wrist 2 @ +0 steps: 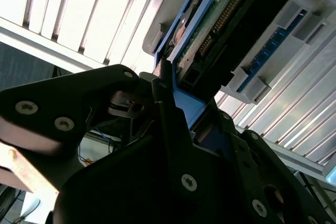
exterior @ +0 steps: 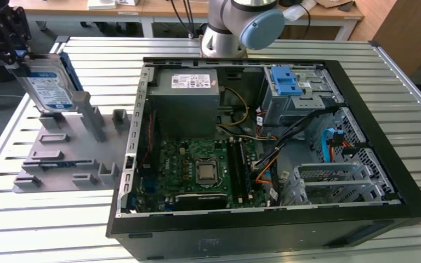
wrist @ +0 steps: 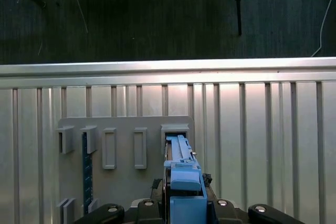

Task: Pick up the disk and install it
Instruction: 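Pick up the disk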

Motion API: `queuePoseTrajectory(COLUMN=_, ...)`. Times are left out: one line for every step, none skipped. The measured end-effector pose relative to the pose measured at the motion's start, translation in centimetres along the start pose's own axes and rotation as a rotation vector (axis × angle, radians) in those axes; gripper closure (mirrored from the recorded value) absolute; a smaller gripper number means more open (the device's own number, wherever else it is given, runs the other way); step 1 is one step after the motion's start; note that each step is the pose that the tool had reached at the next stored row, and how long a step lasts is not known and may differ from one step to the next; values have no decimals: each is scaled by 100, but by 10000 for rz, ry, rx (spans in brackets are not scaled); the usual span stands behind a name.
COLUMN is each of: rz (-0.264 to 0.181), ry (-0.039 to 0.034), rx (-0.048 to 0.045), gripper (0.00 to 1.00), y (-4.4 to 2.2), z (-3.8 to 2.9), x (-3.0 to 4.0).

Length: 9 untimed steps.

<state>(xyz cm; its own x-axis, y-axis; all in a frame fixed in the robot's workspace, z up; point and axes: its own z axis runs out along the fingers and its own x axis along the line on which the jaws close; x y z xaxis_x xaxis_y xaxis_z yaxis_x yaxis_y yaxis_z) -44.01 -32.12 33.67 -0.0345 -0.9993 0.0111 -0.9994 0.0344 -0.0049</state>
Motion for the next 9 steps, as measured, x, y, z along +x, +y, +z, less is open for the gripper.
queuePoseTrajectory(rz=0, ry=0, rx=0, gripper=64, y=0, z=-9, x=0)
queuePoseTrajectory(rz=1, ry=0, rx=0, gripper=64, y=0, z=-17, x=0)
queuePoseTrajectory(rz=0, ry=0, rx=-1, gripper=64, y=0, z=-24, x=0)
queuePoseTrajectory(rz=0, ry=0, rx=-1, gripper=64, y=0, z=-33, x=0)
queuePoseTrajectory(rz=0, ry=0, rx=0, gripper=64, y=0, z=-40, x=0)
queuePoseTrajectory(rz=0, ry=0, rx=0, gripper=64, y=0, z=-48, x=0)
queuePoseTrajectory(rz=0, ry=0, rx=-1, gripper=64, y=0, z=-56, x=0)
queuePoseTrajectory(rz=0, ry=0, rx=-1, gripper=64, y=0, z=-64, x=1)
queuePoseTrajectory(rz=0, ry=0, rx=0, gripper=64, y=0, z=-71, x=1)
